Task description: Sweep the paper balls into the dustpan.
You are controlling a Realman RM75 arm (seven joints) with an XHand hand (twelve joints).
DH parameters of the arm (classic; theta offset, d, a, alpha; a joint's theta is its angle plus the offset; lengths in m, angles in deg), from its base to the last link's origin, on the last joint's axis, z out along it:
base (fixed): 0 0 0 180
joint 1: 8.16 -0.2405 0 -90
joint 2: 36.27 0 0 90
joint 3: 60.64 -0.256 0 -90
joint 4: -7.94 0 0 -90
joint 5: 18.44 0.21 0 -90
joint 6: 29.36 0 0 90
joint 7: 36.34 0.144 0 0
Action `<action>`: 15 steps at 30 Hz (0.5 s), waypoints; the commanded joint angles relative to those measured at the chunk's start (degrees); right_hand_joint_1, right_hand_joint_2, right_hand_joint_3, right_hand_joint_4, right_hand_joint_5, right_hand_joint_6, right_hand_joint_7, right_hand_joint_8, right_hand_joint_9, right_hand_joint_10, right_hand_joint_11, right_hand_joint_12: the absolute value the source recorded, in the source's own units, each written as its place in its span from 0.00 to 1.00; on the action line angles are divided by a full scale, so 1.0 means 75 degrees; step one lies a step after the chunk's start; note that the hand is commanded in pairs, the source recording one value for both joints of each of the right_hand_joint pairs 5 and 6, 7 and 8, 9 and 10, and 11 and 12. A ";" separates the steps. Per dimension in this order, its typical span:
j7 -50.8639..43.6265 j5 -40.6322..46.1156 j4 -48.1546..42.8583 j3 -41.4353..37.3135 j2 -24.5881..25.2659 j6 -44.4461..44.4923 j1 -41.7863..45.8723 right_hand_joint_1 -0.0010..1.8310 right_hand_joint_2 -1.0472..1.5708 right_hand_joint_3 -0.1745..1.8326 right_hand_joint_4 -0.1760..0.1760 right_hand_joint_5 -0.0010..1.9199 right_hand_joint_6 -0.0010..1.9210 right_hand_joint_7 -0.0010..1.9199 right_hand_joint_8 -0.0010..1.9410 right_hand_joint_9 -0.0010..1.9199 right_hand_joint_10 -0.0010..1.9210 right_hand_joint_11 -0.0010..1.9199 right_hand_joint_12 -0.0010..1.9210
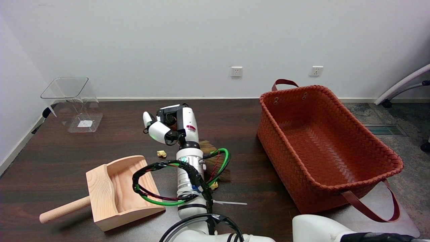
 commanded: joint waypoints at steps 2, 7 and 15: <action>0.0946 -0.1299 0.1065 -0.0532 0.0457 -0.0319 -0.0418 0.70 1.00 0.33 0.50 1.00 1.00 1.00 0.99 1.00 1.00 1.00 1.00; 0.0617 0.0161 0.1393 -0.0056 -0.0121 -0.1495 -0.0219 0.70 1.00 0.34 0.50 1.00 1.00 1.00 0.99 1.00 1.00 1.00 1.00; 0.0612 0.0571 0.2327 -0.0179 -0.0538 -0.2181 -0.0002 0.70 1.00 0.36 0.50 1.00 1.00 1.00 0.99 1.00 1.00 1.00 1.00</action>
